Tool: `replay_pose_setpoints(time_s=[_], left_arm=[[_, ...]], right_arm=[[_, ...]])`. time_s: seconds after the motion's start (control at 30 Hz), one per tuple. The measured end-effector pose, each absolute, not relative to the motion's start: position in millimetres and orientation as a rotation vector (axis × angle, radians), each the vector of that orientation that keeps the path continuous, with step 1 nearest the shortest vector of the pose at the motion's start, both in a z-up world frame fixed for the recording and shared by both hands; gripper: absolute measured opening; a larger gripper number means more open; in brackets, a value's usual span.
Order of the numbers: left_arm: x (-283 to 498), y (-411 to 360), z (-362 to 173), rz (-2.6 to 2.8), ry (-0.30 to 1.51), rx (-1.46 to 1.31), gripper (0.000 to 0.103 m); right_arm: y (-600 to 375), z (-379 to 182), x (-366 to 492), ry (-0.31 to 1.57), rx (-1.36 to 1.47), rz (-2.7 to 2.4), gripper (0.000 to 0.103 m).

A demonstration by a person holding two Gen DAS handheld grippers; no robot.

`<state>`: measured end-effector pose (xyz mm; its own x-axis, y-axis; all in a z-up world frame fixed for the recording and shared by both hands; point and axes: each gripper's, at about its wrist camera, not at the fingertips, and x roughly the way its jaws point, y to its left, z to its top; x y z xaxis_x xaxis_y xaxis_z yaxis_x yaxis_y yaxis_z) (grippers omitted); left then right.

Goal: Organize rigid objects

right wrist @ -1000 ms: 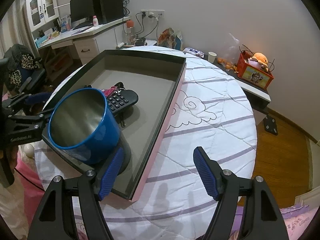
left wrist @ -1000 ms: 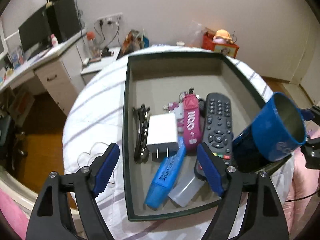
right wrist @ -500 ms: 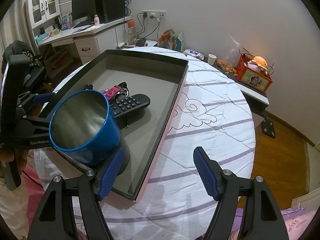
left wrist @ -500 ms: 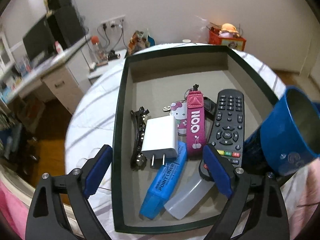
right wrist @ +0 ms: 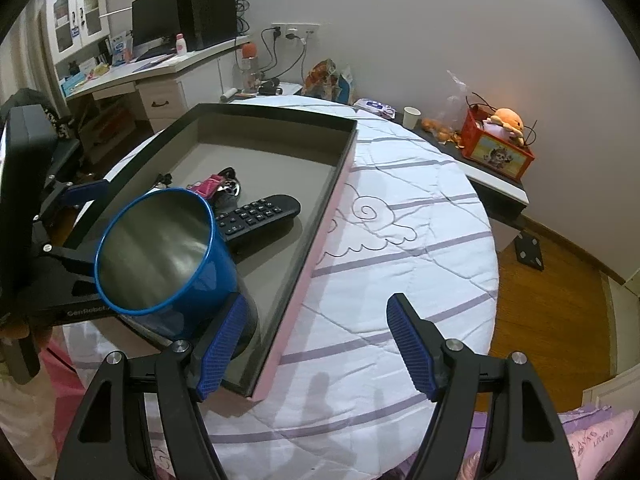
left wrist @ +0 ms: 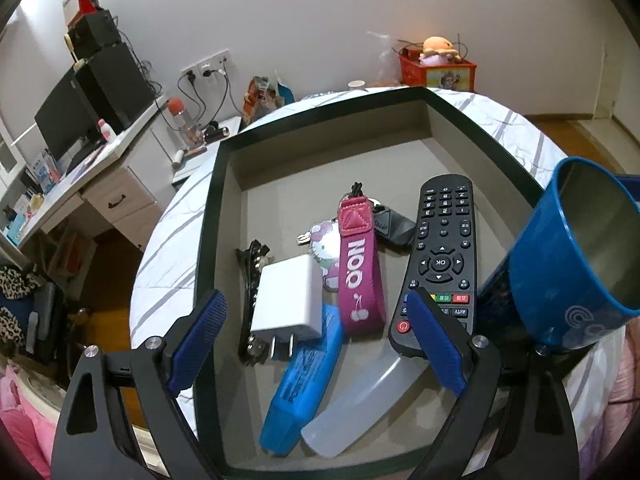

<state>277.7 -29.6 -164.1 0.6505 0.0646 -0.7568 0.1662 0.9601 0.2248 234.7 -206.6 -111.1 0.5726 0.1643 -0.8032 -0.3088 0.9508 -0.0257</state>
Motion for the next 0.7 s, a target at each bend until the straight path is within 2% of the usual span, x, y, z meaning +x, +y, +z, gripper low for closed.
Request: replay_pose_setpoints(time_s=[0.27,0.5,0.7], left_arm=[[282.2,-28.2,-164.4,-0.05,0.86,0.242,0.093],[264.7,3.4,-144.2,-0.005,0.799,0.16,0.093],[237.3,37.8,-119.1,-0.026,0.714,0.011,0.1]], right_arm=[[-214.2,-110.0,234.4,0.919,-0.151,0.276,0.074],[-214.5,-101.7,231.5,0.894,-0.153,0.271,0.074],[-218.9,-84.8,225.8,0.844,-0.128,0.248,0.074]])
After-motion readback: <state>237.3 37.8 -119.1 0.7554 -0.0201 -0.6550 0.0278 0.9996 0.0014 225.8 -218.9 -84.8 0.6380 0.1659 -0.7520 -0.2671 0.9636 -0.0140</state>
